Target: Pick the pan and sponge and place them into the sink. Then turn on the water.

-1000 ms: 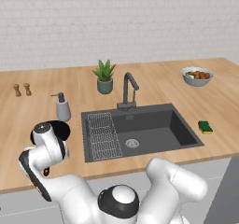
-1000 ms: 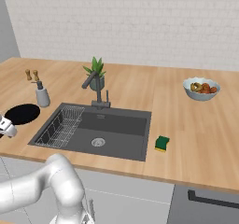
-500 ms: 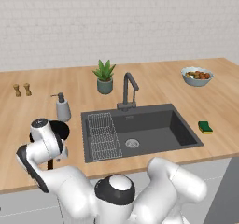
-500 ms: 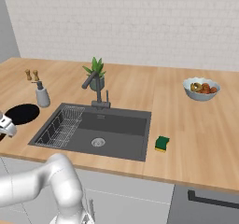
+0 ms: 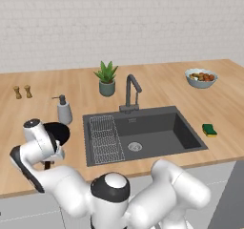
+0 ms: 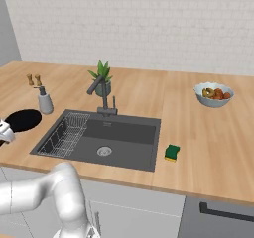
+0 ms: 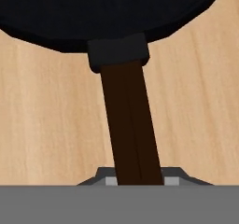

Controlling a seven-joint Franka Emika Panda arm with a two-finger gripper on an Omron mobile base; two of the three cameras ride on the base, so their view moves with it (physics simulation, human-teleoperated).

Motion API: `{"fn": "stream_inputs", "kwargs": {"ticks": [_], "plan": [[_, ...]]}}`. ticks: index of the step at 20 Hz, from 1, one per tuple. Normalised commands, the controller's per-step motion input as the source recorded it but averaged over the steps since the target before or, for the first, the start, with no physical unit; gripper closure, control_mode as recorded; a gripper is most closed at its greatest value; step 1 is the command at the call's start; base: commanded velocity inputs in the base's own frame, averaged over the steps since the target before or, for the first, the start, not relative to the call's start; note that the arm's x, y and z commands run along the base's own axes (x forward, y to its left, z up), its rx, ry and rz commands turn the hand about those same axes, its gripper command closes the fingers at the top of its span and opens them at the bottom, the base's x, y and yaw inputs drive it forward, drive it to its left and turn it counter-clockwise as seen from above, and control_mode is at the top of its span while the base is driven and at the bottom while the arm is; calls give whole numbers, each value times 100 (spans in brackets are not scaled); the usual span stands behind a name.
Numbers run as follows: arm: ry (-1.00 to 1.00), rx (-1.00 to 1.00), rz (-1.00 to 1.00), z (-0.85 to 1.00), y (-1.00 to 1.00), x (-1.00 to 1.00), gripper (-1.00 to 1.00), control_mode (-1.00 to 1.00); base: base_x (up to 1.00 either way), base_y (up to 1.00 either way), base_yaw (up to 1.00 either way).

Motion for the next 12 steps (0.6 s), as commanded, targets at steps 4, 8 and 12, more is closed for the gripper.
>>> {"fn": "stream_inputs", "kwargs": {"ticks": [4, 8, 12], "plan": [[-18, 0, 0, -30, 47, 0, 100, -100, 0, 0, 0], [-17, 0, -1, -4, 23, -23, 100, -100, 0, 0, 0], [-33, 10, -11, 53, -28, -61, 100, -100, 0, 0, 0]]}}
